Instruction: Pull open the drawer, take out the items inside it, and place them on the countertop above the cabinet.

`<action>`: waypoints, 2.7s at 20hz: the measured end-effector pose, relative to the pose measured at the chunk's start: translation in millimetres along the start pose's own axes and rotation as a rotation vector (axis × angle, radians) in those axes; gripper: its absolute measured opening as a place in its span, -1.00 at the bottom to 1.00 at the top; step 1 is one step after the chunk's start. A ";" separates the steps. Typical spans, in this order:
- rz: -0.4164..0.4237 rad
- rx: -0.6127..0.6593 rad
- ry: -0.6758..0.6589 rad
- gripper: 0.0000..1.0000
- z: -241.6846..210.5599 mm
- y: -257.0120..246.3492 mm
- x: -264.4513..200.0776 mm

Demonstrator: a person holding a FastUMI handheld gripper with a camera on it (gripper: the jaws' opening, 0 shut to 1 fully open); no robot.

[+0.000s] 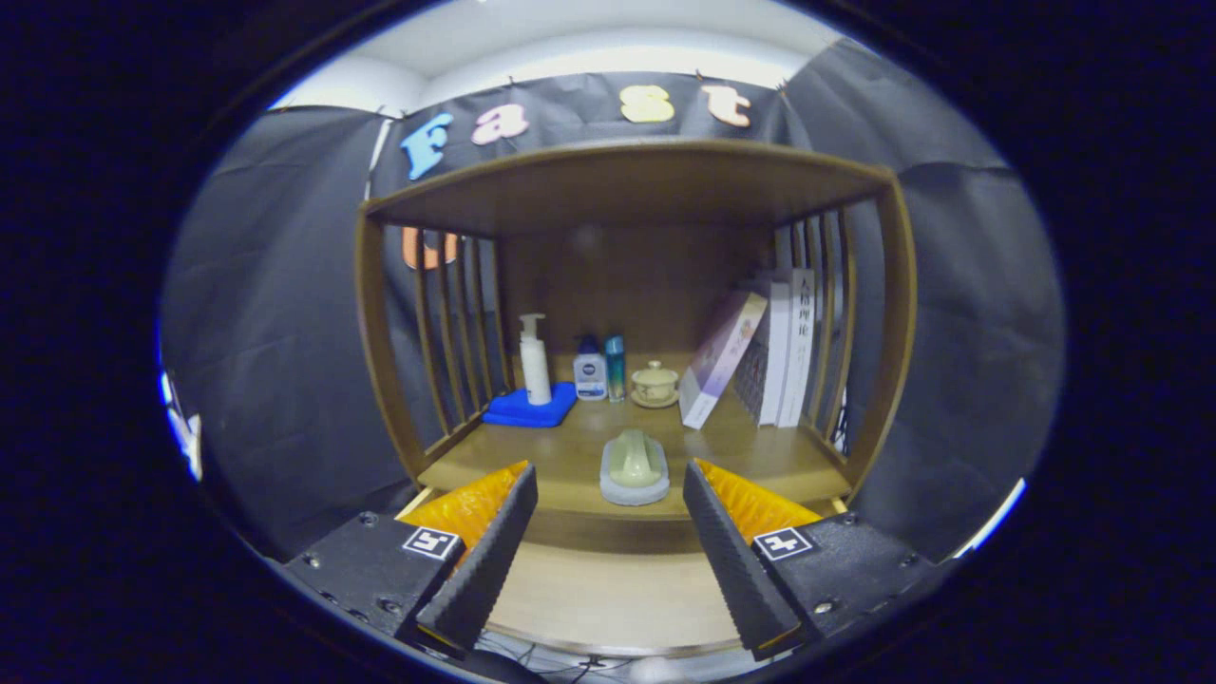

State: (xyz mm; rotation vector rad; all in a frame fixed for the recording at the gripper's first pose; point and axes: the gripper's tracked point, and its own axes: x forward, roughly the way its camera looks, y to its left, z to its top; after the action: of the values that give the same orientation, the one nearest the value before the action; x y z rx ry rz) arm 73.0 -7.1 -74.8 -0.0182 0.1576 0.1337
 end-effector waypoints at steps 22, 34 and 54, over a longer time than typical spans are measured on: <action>-0.146 -0.006 0.054 0.98 -226.6 6.9 -50.6; -0.175 0.005 0.076 0.96 -234.4 11.4 -32.1; -0.155 0.016 0.082 0.91 -223.6 9.0 6.7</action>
State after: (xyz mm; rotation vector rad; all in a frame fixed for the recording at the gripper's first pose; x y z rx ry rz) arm 43.6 -3.7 -296.7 -0.0198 0.2382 -0.0233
